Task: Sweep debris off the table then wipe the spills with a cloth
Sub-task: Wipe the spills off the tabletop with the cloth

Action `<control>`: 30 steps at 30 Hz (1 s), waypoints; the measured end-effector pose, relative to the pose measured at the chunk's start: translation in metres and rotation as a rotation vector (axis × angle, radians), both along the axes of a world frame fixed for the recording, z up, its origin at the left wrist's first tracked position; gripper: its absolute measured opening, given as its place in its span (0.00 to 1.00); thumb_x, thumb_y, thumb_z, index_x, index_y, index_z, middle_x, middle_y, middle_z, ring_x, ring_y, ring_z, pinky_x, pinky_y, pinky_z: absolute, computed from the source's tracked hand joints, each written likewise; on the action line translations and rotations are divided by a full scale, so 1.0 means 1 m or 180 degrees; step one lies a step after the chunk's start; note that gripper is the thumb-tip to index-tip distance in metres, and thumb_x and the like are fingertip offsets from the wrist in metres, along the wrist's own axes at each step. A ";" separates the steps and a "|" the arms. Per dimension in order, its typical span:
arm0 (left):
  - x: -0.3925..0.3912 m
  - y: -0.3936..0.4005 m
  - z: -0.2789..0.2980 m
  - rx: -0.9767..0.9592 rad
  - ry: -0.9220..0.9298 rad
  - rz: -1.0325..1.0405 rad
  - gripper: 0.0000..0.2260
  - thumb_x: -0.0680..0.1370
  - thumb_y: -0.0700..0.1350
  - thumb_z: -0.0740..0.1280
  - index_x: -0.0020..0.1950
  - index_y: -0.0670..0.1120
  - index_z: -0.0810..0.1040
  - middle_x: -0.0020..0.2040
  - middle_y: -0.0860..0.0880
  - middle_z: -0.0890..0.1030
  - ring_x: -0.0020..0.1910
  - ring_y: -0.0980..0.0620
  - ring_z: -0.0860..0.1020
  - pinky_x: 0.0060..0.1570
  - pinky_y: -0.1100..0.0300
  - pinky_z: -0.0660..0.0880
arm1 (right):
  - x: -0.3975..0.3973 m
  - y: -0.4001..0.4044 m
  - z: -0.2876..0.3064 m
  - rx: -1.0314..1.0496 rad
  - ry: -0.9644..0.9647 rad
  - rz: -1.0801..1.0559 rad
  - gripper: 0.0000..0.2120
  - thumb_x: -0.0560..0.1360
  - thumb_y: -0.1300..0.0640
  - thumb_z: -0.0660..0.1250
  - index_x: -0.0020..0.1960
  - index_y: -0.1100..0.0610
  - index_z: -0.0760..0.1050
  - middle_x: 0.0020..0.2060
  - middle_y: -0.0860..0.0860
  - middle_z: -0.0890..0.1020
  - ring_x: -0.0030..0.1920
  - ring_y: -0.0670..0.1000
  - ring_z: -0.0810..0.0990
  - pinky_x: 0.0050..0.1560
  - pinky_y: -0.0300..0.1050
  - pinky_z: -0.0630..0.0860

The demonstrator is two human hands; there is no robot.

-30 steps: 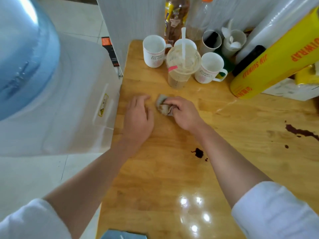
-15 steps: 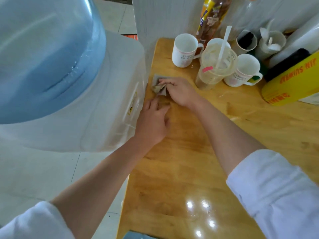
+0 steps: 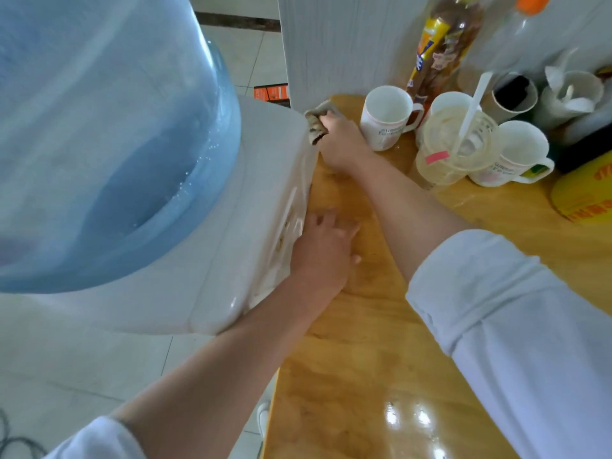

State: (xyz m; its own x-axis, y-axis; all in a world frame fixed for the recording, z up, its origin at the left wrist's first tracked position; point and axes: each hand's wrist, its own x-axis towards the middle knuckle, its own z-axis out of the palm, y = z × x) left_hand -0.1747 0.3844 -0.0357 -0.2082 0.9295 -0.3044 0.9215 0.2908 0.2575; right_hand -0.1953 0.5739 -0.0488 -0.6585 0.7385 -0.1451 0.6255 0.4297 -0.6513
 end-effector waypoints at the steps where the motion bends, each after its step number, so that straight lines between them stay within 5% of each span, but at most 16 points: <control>1: 0.000 0.000 0.000 0.0038 -0.0028 0.0033 0.28 0.79 0.55 0.67 0.78 0.56 0.61 0.77 0.47 0.60 0.73 0.43 0.59 0.65 0.49 0.72 | 0.007 -0.004 0.002 -0.0089 0.0163 0.0009 0.14 0.80 0.60 0.57 0.59 0.62 0.77 0.63 0.57 0.76 0.57 0.53 0.75 0.62 0.40 0.68; 5: 0.003 -0.002 0.000 0.0240 -0.0083 0.0223 0.24 0.76 0.54 0.71 0.69 0.49 0.70 0.68 0.45 0.69 0.67 0.45 0.66 0.62 0.52 0.73 | 0.062 -0.037 0.003 -0.0225 0.0017 0.0138 0.20 0.77 0.66 0.56 0.66 0.61 0.77 0.68 0.57 0.77 0.67 0.57 0.74 0.67 0.43 0.67; 8: 0.005 -0.006 -0.003 0.0338 -0.0102 0.0292 0.20 0.76 0.54 0.70 0.64 0.48 0.72 0.63 0.45 0.71 0.62 0.46 0.69 0.59 0.53 0.74 | 0.101 -0.058 -0.002 -0.0368 -0.0044 -0.0124 0.21 0.78 0.67 0.55 0.64 0.58 0.80 0.67 0.51 0.78 0.69 0.51 0.73 0.69 0.38 0.64; 12: 0.008 -0.014 -0.006 0.0291 -0.0108 0.0193 0.19 0.79 0.52 0.67 0.66 0.46 0.70 0.69 0.43 0.67 0.68 0.44 0.67 0.59 0.53 0.73 | 0.109 -0.059 -0.005 -0.0307 -0.0097 -0.0332 0.21 0.79 0.65 0.56 0.69 0.58 0.76 0.72 0.51 0.73 0.73 0.51 0.68 0.71 0.38 0.59; 15: 0.007 -0.020 -0.004 -0.0014 -0.0115 0.0071 0.21 0.80 0.47 0.65 0.72 0.48 0.66 0.78 0.44 0.59 0.77 0.45 0.58 0.61 0.50 0.73 | 0.092 -0.051 -0.007 -0.0104 -0.0370 -0.0351 0.22 0.81 0.58 0.57 0.75 0.55 0.68 0.77 0.52 0.65 0.76 0.56 0.63 0.76 0.48 0.56; 17: 0.008 -0.026 0.000 -0.0047 -0.0054 0.0059 0.23 0.79 0.43 0.65 0.73 0.48 0.66 0.76 0.46 0.63 0.74 0.46 0.61 0.57 0.51 0.75 | 0.086 -0.058 -0.006 0.0029 -0.0418 -0.0180 0.21 0.80 0.58 0.59 0.73 0.53 0.71 0.76 0.51 0.67 0.75 0.57 0.64 0.75 0.52 0.56; 20: 0.017 -0.041 0.011 0.0311 0.0043 0.0256 0.15 0.77 0.39 0.64 0.64 0.45 0.74 0.57 0.46 0.77 0.57 0.45 0.74 0.43 0.54 0.74 | 0.102 -0.093 -0.004 -0.0526 0.0054 0.0143 0.21 0.75 0.68 0.59 0.63 0.56 0.81 0.68 0.51 0.77 0.71 0.51 0.72 0.73 0.43 0.62; 24: 0.031 -0.056 0.022 0.0174 0.0156 0.0183 0.07 0.77 0.43 0.63 0.52 0.47 0.79 0.44 0.50 0.79 0.45 0.47 0.78 0.34 0.56 0.67 | 0.139 -0.121 -0.006 -0.1024 0.0033 0.0286 0.21 0.74 0.69 0.57 0.57 0.56 0.84 0.61 0.48 0.82 0.55 0.37 0.79 0.50 0.22 0.68; 28: 0.039 -0.058 0.026 -0.0294 0.0084 -0.0105 0.14 0.79 0.44 0.63 0.64 0.50 0.76 0.69 0.46 0.70 0.69 0.45 0.67 0.53 0.51 0.77 | 0.152 -0.083 -0.002 -0.0732 0.0042 -0.0377 0.22 0.76 0.68 0.57 0.65 0.56 0.79 0.66 0.53 0.79 0.66 0.54 0.75 0.65 0.40 0.68; 30: 0.039 -0.059 0.032 -0.0225 0.0123 -0.0003 0.15 0.78 0.42 0.63 0.64 0.50 0.76 0.66 0.46 0.70 0.67 0.45 0.68 0.52 0.51 0.77 | 0.138 -0.078 0.000 -0.0430 -0.0036 -0.0392 0.20 0.79 0.64 0.59 0.68 0.55 0.76 0.68 0.53 0.77 0.68 0.56 0.73 0.69 0.49 0.66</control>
State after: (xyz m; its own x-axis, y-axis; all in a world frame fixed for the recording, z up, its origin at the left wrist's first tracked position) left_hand -0.1354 0.3252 -0.0039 -0.2203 0.9062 -0.3610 0.9306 0.3061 0.2005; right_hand -0.0574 0.4957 -0.0491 -0.5620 0.7868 -0.2553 0.6756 0.2585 -0.6904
